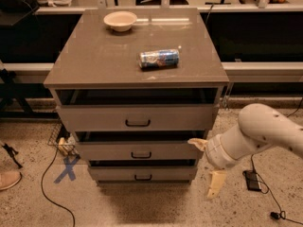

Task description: Open middle drawer

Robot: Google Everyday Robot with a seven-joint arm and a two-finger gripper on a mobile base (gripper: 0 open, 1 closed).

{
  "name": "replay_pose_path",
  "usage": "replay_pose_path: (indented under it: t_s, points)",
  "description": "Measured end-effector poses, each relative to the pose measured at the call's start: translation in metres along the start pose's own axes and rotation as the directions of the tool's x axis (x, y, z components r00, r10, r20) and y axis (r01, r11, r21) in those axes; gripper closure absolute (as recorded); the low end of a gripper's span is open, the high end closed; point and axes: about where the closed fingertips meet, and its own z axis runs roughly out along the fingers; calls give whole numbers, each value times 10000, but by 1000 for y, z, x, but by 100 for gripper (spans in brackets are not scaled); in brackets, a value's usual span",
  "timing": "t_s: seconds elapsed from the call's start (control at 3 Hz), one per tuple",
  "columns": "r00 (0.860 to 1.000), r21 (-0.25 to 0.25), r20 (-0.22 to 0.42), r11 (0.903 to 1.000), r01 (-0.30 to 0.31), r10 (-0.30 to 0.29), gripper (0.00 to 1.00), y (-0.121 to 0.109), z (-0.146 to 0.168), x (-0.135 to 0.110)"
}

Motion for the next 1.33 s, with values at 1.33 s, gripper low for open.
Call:
replay_pose_path:
  t_s: [1.33]
  points:
    - [9956, 1001, -411, 9918, -799, 843, 0, -36, 87, 52]
